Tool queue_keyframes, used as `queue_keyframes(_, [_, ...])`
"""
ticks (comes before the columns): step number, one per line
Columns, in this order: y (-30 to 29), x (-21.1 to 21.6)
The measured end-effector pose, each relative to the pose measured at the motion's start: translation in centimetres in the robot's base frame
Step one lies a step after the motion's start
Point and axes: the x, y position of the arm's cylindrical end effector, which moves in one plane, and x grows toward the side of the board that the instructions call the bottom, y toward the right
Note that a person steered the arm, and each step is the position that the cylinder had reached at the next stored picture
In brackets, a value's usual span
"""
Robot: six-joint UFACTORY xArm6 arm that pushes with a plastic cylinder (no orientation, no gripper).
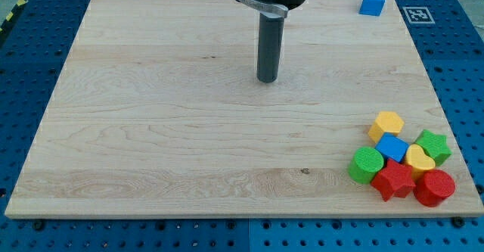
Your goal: Point your arm at the green star
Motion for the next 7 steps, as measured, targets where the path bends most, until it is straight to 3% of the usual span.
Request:
queue_keyframes(4, [0.0, -1.1])
queue_keyframes(7, [12.0, -1.7])
